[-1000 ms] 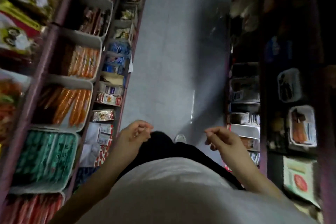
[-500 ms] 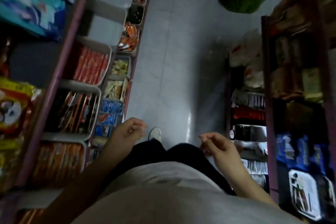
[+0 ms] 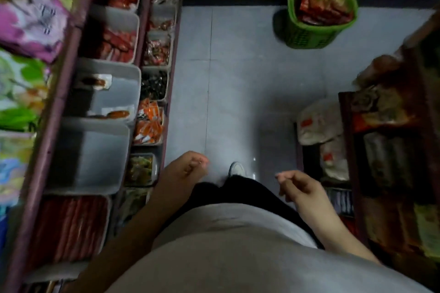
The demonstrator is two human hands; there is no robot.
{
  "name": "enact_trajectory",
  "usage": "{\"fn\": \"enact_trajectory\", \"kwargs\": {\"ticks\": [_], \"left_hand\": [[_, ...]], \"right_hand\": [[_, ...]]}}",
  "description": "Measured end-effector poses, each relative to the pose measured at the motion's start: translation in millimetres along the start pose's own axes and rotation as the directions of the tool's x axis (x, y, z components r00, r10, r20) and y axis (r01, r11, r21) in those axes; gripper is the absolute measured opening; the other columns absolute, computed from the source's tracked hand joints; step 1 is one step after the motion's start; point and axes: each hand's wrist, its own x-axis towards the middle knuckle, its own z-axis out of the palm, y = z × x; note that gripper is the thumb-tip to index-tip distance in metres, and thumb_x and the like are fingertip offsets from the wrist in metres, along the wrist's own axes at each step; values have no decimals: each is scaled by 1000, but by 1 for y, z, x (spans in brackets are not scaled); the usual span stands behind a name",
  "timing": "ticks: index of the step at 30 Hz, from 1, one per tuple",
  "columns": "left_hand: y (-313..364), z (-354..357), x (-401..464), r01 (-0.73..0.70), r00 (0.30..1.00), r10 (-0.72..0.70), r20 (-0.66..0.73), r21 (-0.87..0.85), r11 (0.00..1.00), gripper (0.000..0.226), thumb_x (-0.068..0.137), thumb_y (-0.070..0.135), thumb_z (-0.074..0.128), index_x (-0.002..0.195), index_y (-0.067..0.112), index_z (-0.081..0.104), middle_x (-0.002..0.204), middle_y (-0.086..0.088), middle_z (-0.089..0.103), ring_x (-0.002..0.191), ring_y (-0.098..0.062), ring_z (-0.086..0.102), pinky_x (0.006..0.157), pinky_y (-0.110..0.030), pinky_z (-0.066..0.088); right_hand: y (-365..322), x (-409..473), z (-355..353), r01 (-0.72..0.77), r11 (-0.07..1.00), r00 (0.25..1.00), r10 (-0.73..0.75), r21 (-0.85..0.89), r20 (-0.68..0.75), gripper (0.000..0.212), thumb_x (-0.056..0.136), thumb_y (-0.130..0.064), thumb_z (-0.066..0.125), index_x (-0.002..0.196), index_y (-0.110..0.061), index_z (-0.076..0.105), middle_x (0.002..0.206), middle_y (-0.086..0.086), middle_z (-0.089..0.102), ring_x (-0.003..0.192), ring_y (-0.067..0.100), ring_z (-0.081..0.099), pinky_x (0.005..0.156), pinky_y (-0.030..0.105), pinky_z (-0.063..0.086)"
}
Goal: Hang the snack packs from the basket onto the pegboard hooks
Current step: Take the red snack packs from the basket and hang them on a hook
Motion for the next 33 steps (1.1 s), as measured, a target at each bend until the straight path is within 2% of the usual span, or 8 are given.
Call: {"fn": "enact_trajectory", "kwargs": {"ticks": [2,6,8,11,16,23,28,33], "left_hand": [[18,-10,35,-26,1000,26,-10,26,999,28,90,8,58,80,33,59,81,16,64,75,11,58,69,-3,40],[34,-30,118,98,989,-102,-110,-43,994,25,90,9,59,82,33,62,84,12,65,77,4,60,73,-14,45],[34,-40,166,116,976,-124,-181,-53,992,30,88,7,61,80,37,61,81,12,64,73,6,61,70,-11,46],[44,-58,251,127,970,-137,-199,-61,990,35,89,8,61,79,41,62,75,8,66,69,-5,61,72,-30,50],[118,-78,400,31,998,-33,-59,-36,999,29,90,16,61,80,43,62,78,23,65,72,9,59,73,-21,46],[258,-54,600,-247,941,231,249,37,968,10,83,32,58,78,41,60,75,20,63,74,3,58,70,-12,41],[316,-16,732,-321,891,270,364,87,943,9,79,46,54,83,52,59,80,27,64,75,7,60,70,-7,42],[338,16,837,-194,932,133,338,154,969,5,80,36,59,78,40,61,78,26,66,75,10,60,73,-16,46]], "right_hand": [[-39,46,-13,47,998,998,-45,-29,53,16,94,-6,53,86,-10,66,64,-2,59,51,-3,51,52,9,40],[-118,151,-23,134,990,986,-129,-43,103,24,94,-3,52,82,-19,65,63,-8,61,54,-6,55,54,9,43],[-150,203,-23,167,985,979,-161,-36,122,26,94,-3,52,81,-21,65,63,-8,60,55,-6,55,55,9,44],[-191,281,-23,168,986,981,-165,-20,107,26,94,-1,52,81,-20,65,60,-9,61,55,-6,55,55,10,44],[-257,385,-38,106,994,994,-106,-16,3,16,93,-5,53,87,-10,67,58,-9,61,53,-6,55,55,9,44],[-307,487,-87,-26,993,984,46,116,-172,20,94,-6,54,83,-17,66,61,-11,65,59,-2,56,64,16,44],[-311,580,-133,-91,975,950,146,201,-277,13,93,-7,55,89,-8,67,65,-1,61,60,6,55,65,20,45],[-332,674,-179,-133,959,939,203,252,-277,17,94,-9,54,84,-17,66,65,-5,63,57,1,56,60,12,44]]}}
